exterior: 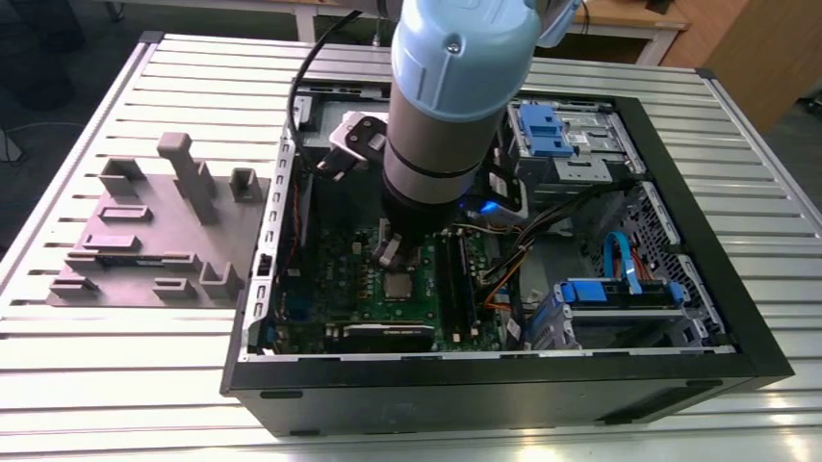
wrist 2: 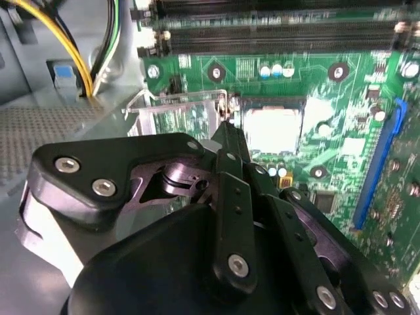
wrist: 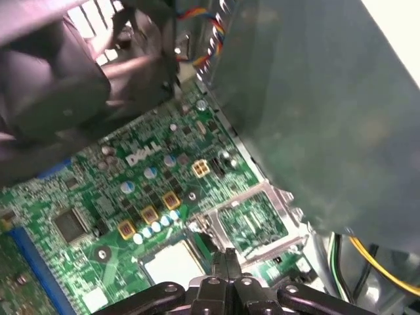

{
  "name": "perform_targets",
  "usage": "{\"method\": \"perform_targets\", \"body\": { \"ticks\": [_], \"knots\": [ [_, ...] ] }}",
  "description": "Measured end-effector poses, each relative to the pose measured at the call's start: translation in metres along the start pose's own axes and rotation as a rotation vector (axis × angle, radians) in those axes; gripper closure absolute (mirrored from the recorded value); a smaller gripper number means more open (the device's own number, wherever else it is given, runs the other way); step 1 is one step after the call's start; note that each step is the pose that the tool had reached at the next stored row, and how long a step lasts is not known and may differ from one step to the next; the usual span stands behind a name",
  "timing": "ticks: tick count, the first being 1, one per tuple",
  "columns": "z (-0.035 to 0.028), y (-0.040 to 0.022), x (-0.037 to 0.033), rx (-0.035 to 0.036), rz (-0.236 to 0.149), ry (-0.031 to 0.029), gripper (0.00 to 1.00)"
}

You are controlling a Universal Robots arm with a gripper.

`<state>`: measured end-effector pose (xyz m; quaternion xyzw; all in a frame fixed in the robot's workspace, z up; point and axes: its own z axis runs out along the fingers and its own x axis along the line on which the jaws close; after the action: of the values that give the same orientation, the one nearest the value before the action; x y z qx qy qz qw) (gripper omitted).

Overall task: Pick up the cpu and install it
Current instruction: 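Close the cpu cover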

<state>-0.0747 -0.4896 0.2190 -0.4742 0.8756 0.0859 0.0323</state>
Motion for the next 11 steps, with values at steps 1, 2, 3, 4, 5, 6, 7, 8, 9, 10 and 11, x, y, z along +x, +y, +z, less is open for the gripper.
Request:
{"method": "perform_targets", "body": {
  "ticks": [1,2,3,4,5,6,7,8,9,10,11],
  "knots": [
    [0.0004,-0.0006,-0.0003,0.0005,0.004,-0.0005,0.9],
    [0.0007,-0.0006,-0.0002,0.0022,0.016,-0.0018,0.9],
    [0.0012,-0.0007,-0.0002,0.0043,0.03,-0.0035,0.9],
    [0.0017,-0.0008,-0.0002,0.0062,0.044,-0.0053,0.9],
    [0.0021,-0.0015,-0.0008,0.007,0.051,-0.0062,0.9],
    [0.0025,-0.0029,-0.0018,0.0072,0.052,-0.0065,0.9],
    [0.0028,-0.0042,-0.0025,0.006,0.052,-0.008,0.9],
    [0.003,-0.0056,-0.0033,0.0005,0.052,-0.0159,0.9],
    [0.0031,-0.0066,-0.004,-0.0098,0.051,-0.0308,0.9],
    [0.0032,-0.0075,-0.0046,-0.02,0.051,-0.0454,0.9],
    [0.0033,-0.0085,-0.0052,-0.0307,0.051,-0.0611,0.9]
  ]
}}
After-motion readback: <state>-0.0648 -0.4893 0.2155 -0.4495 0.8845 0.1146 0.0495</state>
